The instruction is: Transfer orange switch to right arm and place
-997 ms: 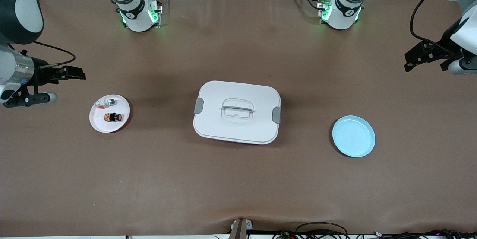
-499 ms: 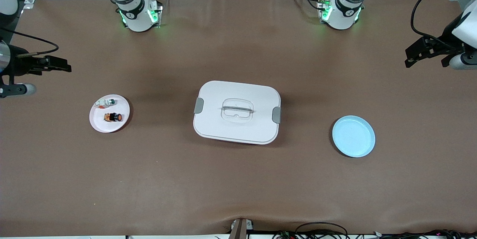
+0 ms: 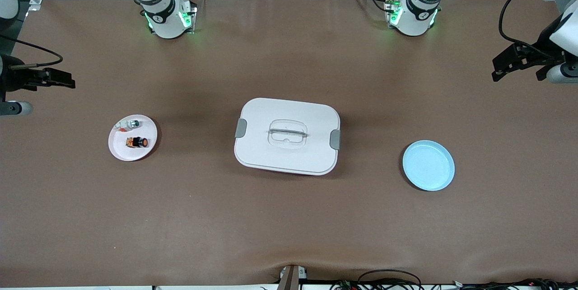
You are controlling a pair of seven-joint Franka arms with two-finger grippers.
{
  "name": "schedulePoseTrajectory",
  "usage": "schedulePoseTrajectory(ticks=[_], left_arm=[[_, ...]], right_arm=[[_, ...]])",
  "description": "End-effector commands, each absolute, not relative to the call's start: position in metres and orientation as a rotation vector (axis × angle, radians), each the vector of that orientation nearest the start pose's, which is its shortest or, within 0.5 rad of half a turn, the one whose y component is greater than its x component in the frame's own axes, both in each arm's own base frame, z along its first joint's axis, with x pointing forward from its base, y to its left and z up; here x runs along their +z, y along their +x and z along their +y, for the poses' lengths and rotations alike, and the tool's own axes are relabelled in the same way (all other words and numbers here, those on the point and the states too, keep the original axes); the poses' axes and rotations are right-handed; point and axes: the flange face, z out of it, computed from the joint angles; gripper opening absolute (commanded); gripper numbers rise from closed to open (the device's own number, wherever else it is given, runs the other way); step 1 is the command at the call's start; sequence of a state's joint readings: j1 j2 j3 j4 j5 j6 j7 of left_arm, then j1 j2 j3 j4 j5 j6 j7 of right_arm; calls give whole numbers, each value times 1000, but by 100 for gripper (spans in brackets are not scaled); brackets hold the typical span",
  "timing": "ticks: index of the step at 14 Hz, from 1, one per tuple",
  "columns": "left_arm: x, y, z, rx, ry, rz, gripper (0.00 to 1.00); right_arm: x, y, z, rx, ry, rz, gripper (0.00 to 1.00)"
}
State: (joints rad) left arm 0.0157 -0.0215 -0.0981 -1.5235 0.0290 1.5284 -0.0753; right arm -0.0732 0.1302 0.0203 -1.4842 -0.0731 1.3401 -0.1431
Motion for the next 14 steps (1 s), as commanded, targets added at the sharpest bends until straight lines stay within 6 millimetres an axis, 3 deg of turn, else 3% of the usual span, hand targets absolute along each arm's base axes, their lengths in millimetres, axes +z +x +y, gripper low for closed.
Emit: schedulePoseTrajectory(ticks=[1,5,14], left_arm=[[658,537,-39,-70,-3133,33,100],[655,538,-38,-61,-3131,31,100],[649,535,-40,-39,-3127,38,100]], right_arm=[[595,568,-34,390,-3189,-133,100],[630,569,-36,278,-3205,-112,100],[623,563,-51,329,-3132,-56,100]])
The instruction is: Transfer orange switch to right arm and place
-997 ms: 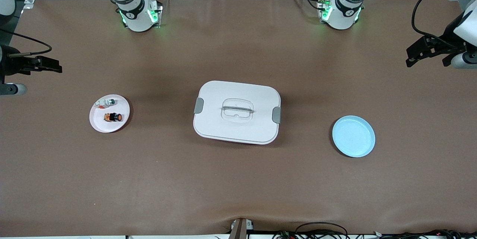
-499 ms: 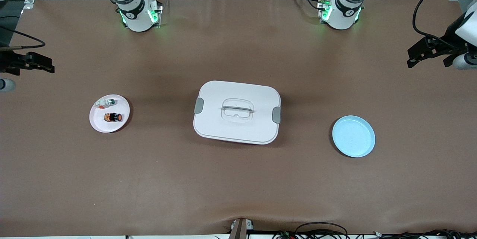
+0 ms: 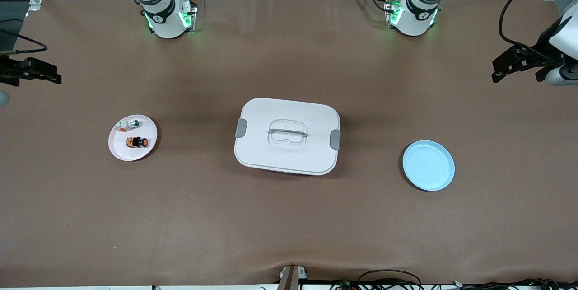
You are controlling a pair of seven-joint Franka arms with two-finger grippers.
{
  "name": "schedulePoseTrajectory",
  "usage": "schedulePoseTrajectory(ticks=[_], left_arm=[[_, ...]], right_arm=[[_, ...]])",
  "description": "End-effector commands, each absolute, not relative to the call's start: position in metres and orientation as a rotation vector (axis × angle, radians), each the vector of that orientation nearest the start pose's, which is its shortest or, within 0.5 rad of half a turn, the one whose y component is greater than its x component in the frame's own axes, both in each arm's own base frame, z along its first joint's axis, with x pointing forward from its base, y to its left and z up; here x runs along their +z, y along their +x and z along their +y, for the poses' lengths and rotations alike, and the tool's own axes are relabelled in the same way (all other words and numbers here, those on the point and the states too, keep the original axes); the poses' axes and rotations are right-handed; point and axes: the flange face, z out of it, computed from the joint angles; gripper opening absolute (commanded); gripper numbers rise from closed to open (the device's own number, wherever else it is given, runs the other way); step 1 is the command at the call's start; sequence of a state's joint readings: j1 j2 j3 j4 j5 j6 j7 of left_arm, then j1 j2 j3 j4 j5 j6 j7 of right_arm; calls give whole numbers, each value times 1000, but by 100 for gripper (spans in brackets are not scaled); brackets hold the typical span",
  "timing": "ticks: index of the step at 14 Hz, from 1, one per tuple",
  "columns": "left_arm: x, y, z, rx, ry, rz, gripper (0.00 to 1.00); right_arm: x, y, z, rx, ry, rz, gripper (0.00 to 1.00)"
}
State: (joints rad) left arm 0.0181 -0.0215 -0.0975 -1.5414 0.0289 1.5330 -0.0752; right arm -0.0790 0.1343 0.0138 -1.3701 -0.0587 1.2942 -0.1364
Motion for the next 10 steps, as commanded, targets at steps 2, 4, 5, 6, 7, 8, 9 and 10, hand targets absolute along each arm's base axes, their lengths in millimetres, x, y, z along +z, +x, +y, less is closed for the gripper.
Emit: schedulePoseTrajectory(ticks=[2,4,5,6,7,8,9,10], left_arm=[[651,533,-40,-49,-3127,38,100],[651,532,-40,-56,-3126,40,100],[649,531,-40,-56,-3126,40,100],[649,529,-40,-68,-3125,43,100],[648,529,-40,-66,-3125,45,100],[648,529,-40,-66,-3125,45,100],[648,529,-39,-66,-3126,43,100],[648,529,-40,-66,-3126,45,100]], right_arm=[[624,562,-50,337,-3128,-52,100],[627,558,-53,335,-3111,-42,100],[627,559,-54,331,-3105,-41,100],[628,558,-53,330,-3102,-44,100],[623,556,-52,351,-3097,-45,100],[622,551,-52,349,-3097,-45,100],[620,544,-51,346,-3097,-45,100],[619,539,-49,314,-3094,-47,100]])
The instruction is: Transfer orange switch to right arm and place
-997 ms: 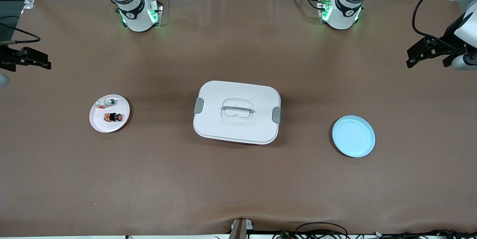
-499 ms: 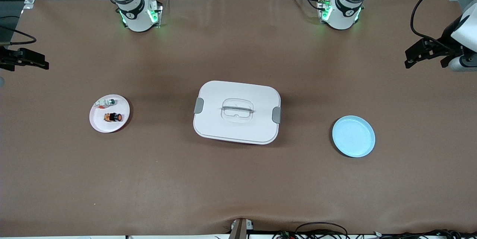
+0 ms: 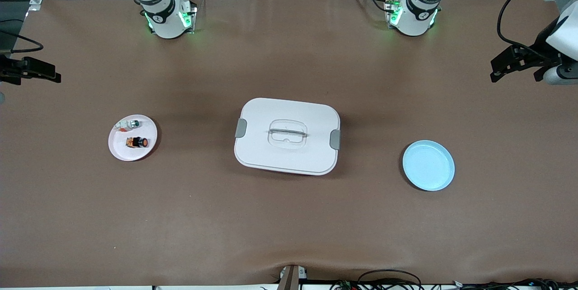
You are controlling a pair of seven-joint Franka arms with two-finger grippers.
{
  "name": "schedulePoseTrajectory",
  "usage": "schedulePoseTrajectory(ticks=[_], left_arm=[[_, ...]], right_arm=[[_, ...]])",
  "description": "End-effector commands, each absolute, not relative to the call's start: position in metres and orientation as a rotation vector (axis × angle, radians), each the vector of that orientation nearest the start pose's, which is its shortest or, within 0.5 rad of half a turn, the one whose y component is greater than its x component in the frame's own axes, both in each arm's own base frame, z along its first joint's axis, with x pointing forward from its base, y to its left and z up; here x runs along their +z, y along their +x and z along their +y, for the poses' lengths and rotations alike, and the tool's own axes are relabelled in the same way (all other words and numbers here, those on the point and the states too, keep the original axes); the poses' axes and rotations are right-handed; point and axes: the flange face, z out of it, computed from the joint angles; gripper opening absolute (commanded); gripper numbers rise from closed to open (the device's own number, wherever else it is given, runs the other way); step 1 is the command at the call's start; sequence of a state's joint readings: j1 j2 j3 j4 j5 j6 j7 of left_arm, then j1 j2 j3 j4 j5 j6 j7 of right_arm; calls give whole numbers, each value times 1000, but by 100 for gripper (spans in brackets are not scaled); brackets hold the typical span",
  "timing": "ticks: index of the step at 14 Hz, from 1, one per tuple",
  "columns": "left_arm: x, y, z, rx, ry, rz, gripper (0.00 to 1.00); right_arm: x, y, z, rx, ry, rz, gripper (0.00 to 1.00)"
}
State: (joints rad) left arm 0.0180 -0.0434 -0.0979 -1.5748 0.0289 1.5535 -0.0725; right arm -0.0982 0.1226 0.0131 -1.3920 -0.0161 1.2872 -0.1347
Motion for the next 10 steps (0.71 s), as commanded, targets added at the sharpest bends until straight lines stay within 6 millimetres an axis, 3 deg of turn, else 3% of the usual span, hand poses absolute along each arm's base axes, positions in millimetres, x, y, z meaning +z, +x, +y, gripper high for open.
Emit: schedulePoseTrajectory(ticks=[1,3,10], left_arm=[[648,529,-40,-66,-3126,45,100],[649,528,-40,-68,-3126,45,100],[650,528,-40,-70,-3128,45,100]], right_arm=[[618,532,-47,277,-3094,-48,100],[618,519,-45,218,-3104,-49,100],[629,515,-54,141,-3045,-2,100]])
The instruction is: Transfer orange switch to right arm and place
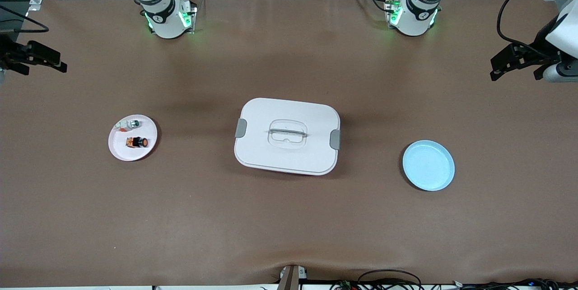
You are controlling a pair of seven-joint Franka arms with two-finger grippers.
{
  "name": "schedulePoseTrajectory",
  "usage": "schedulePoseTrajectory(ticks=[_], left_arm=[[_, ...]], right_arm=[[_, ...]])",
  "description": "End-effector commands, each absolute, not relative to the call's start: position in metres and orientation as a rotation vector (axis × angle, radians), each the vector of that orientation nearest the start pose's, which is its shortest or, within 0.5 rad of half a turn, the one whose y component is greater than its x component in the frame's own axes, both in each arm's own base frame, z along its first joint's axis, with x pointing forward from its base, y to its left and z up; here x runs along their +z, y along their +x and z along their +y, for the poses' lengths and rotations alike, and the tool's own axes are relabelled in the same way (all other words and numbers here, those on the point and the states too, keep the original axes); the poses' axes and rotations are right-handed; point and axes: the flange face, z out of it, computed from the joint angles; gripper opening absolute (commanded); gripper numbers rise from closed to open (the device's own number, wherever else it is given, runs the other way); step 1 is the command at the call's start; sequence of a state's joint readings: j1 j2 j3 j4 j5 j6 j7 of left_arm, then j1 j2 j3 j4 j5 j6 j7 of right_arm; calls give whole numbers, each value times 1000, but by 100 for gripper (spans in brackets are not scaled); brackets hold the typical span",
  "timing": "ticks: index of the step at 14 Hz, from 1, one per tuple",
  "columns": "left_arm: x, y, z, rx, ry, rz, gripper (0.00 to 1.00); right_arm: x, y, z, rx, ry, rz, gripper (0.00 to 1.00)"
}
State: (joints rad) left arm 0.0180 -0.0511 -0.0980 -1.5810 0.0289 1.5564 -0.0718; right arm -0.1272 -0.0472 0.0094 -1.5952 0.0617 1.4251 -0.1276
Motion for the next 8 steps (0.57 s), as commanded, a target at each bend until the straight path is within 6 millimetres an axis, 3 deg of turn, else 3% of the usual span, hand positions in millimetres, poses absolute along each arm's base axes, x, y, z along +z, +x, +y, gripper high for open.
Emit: schedulePoseTrajectory(ticks=[1,4,8], left_arm=[[651,528,-40,-73,-3128,45,100],[650,529,-41,-73,-3129,48,100],[651,531,-42,-77,-3131,53,100]], right_arm=[[629,515,-52,139,-3048,1,100],[631,517,-32,134,-3060,-5,100],[632,518,-22,128,-3070,-30,100]])
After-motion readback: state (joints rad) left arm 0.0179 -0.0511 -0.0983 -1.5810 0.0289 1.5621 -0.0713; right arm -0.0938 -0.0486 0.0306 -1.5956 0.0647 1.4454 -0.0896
